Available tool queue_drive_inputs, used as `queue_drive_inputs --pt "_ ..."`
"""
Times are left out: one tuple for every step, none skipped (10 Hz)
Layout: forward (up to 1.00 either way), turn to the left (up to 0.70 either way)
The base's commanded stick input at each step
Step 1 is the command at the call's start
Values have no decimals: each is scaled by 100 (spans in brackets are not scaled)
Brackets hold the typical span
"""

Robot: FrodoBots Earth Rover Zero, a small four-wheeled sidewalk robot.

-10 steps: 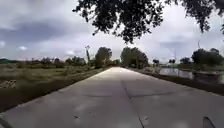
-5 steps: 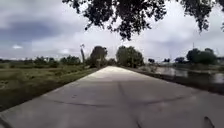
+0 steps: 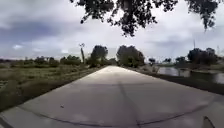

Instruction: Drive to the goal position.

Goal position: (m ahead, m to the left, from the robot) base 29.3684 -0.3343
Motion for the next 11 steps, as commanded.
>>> queue_drive_inputs --pt "85 0" --pt "85 0" --pt "85 0" --pt "85 0" --pt "85 0" --pt "85 0" --pt "85 -19" --pt "85 -34" --pt "85 -32" --pt "85 -25" --pt "85 0"
